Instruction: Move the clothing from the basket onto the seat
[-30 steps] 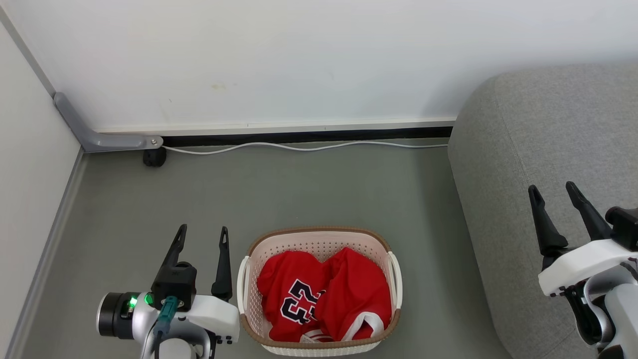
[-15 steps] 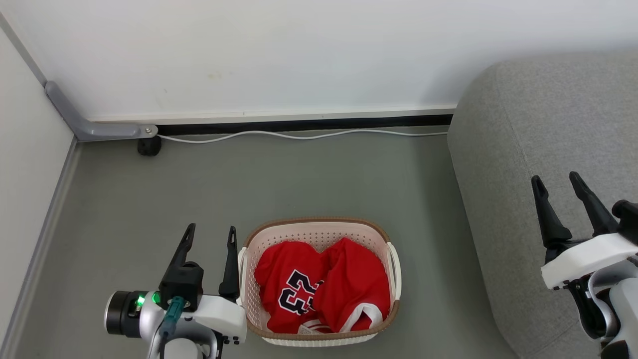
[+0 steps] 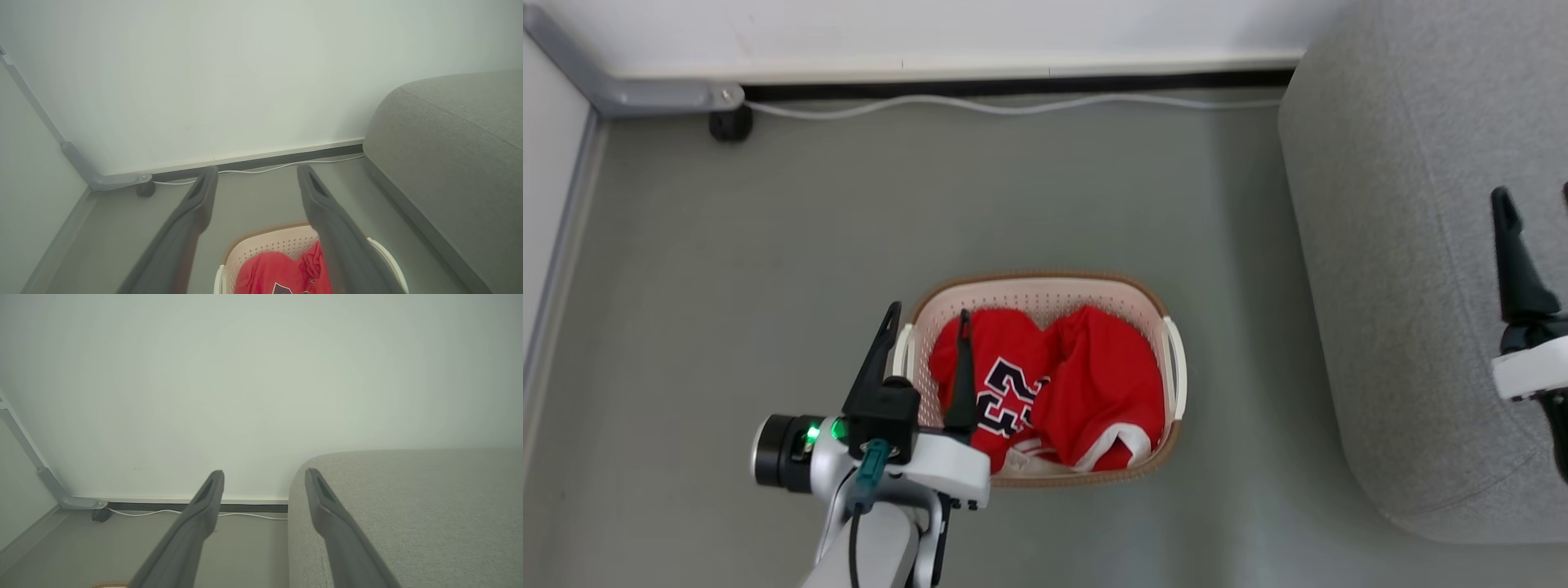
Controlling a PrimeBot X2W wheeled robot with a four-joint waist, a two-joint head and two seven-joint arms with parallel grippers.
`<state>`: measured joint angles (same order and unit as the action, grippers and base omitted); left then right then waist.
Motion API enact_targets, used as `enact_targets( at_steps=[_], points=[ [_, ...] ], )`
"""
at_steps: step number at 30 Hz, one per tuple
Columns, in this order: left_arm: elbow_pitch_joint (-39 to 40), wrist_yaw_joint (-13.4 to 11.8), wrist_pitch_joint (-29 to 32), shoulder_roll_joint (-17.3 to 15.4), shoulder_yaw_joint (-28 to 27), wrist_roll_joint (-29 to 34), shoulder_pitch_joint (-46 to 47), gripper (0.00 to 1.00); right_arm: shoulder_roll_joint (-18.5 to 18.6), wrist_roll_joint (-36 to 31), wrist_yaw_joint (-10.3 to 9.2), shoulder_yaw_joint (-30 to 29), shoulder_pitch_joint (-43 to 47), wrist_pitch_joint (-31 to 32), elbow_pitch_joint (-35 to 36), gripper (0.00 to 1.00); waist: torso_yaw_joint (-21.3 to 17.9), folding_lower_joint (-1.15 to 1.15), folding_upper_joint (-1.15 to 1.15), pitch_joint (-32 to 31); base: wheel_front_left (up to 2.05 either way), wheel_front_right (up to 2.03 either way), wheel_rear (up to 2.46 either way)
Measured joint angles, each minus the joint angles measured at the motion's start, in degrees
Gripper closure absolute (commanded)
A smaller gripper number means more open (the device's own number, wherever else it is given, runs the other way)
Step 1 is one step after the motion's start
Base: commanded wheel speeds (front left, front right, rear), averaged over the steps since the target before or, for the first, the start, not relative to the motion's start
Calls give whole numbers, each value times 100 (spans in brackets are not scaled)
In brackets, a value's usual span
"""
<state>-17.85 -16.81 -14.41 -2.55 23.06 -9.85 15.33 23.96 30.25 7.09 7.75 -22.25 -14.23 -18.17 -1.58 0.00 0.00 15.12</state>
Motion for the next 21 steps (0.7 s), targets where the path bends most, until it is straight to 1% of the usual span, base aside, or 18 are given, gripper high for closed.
enact_targets(
  at_steps=[11, 18, 21],
  points=[
    [81, -704, -8, -2, 927, -491, 736, 0, 358, 212, 0, -383, -266, -5, 638, 0, 36, 0, 0, 1143, 0, 0, 0],
    [98, -1001, -8, -3, 1373, -753, 1243, 0, 511, 350, 0, -543, -545, -12, 989, 0, 56, 0, 0, 1832, 0, 0, 0],
    [83, -1078, -9, -4, 1574, -842, 1527, 0, 547, 390, 0, -567, -692, -16, 1139, 0, 69, 0, 0, 2135, 0, 0, 0]
  ],
)
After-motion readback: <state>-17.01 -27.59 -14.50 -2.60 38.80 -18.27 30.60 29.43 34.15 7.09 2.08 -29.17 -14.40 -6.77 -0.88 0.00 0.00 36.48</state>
